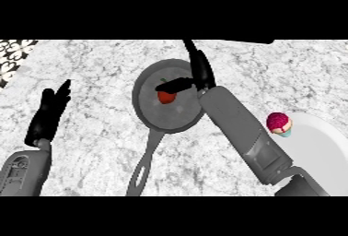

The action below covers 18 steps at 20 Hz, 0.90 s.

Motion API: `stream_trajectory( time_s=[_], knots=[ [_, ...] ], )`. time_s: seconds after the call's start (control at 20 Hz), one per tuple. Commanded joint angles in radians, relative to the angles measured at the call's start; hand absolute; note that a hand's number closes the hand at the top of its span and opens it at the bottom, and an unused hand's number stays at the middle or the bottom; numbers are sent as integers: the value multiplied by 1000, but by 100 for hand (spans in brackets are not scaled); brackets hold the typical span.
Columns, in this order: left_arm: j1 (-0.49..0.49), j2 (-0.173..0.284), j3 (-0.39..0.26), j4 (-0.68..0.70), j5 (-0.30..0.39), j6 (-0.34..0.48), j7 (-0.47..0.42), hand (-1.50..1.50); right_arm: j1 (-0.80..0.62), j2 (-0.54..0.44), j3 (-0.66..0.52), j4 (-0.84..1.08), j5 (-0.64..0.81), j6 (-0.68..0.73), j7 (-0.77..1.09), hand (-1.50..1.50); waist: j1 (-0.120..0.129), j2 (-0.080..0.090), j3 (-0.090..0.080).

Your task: Pick the bell pepper from the plate and place it in the pan

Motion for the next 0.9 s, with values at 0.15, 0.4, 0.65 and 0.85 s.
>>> stream_trajectory(
  time_s=[0.15, 0.4, 0.65, 0.85],
  knots=[
    [26, -4, 26, -28, 1, 36, 36, 0, -51, -57, -127, 114, -60, 35, -76, -150, -74, -13, 0],
    [115, 41, 70, -55, 28, 4, -2, 0, 7, -237, -178, 101, -88, 231, -127, -150, -96, -22, 0],
    [113, 35, 81, -12, 17, 19, -31, 0, 76, -338, -188, 37, -85, 395, -133, -150, -122, -30, -1],
    [114, 23, 68, -47, 23, 8, 7, 0, 131, -436, -222, 57, -88, 512, -190, -150, -116, -27, 0]
  ],
)
